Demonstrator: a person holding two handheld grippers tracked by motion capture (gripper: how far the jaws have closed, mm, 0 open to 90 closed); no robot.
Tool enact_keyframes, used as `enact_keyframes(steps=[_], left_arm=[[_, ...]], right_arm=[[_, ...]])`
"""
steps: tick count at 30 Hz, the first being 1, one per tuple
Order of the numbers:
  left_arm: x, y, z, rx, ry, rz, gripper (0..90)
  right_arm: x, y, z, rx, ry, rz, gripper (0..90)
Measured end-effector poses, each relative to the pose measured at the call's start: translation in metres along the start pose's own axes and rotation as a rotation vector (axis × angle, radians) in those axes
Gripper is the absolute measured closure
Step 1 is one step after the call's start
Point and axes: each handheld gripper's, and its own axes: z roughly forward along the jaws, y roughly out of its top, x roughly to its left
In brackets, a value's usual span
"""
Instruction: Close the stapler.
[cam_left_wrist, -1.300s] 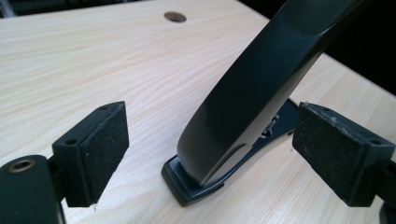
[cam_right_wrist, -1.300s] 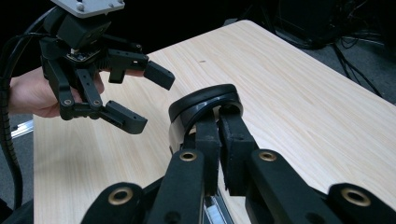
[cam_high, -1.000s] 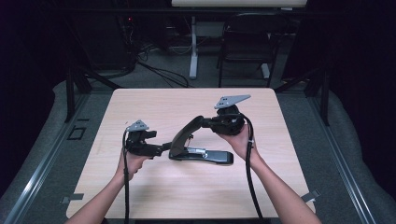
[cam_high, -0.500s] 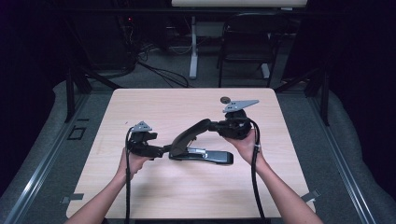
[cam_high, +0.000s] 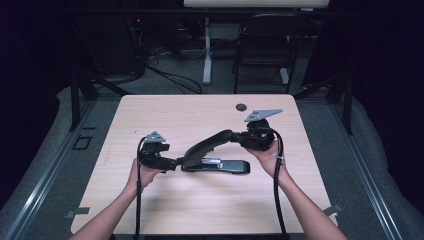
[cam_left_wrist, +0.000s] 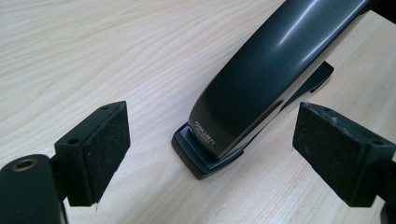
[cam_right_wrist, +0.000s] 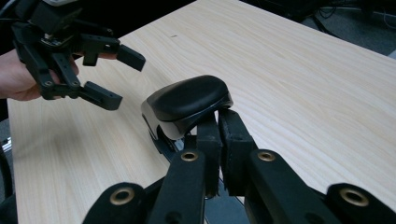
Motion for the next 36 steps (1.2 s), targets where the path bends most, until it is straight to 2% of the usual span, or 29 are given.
enact_keyframes(steps=[4,14,19,23,25,30,36], left_arm=[[0.002,0.001,-0.002,0.001,0.004,-0.009,8.8],[0.009,-0.001,-0.006,-0.002,0.056,-0.036,6.7],[0.012,-0.002,-0.007,0.000,0.064,-0.051,6.2],[0.013,-0.002,-0.006,0.005,0.068,-0.051,5.9],[0.012,-0.003,-0.005,-0.002,0.084,-0.057,5.9],[0.013,-0.003,-0.005,0.005,0.085,-0.053,5.7],[0.014,-0.003,-0.006,0.008,0.076,-0.054,5.6]], right_arm=[[-0.004,-0.001,0.003,0.015,-0.005,0.012,87.8],[-0.013,-0.012,0.003,0.049,-0.022,0.036,87.8],[-0.018,-0.019,0.000,0.083,-0.058,0.029,87.8],[-0.024,-0.027,-0.001,0.106,-0.077,0.044,87.7],[-0.027,-0.030,-0.002,0.126,-0.085,0.047,87.6],[-0.033,-0.038,-0.003,0.154,-0.097,0.061,87.4],[-0.042,-0.054,-0.004,0.231,-0.127,0.072,87.2]])
